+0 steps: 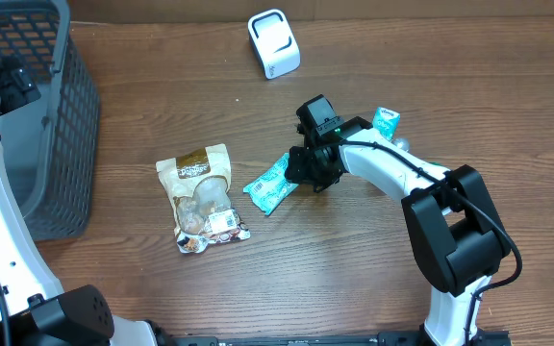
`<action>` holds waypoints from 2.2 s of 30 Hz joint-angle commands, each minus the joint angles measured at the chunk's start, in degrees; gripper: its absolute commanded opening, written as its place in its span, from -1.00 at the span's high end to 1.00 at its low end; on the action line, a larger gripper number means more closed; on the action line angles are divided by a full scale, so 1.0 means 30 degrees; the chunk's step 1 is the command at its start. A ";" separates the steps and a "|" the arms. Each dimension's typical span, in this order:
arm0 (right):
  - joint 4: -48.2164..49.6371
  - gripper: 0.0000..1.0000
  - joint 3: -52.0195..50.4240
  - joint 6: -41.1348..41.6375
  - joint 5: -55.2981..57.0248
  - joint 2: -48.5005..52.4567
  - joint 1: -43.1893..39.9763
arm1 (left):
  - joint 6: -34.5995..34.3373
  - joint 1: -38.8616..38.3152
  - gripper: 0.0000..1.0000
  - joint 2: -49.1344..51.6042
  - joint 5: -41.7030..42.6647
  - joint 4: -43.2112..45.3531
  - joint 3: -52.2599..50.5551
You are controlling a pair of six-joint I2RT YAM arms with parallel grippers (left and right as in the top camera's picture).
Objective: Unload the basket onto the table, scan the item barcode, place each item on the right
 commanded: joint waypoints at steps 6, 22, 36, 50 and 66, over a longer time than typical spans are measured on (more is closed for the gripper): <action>-0.0124 0.44 -0.0015 -0.0080 0.0546 -0.0546 -0.0131 | 0.0357 -0.0073 -0.99 -0.0007 0.0146 0.0007 0.0270; 0.0036 0.43 -0.0015 -0.0073 0.0546 -0.0546 -0.0131 | 0.0364 -0.0073 -0.99 -0.0007 0.0146 0.0007 0.0270; 0.0226 0.43 -0.0015 -0.0073 0.0546 -0.0546 -0.0131 | -0.2572 -0.0401 -0.89 -0.0007 1.4586 -0.1858 0.0270; 0.0372 0.42 -0.0015 -0.0058 0.0539 -0.0546 -0.0131 | -0.1647 -0.4328 -0.21 0.0036 1.2313 -0.2499 0.0153; 0.0306 -1.00 -0.0015 0.0364 0.0539 -0.0546 -0.0124 | -0.1683 -0.9646 0.92 0.0146 1.1125 -0.1719 -0.4896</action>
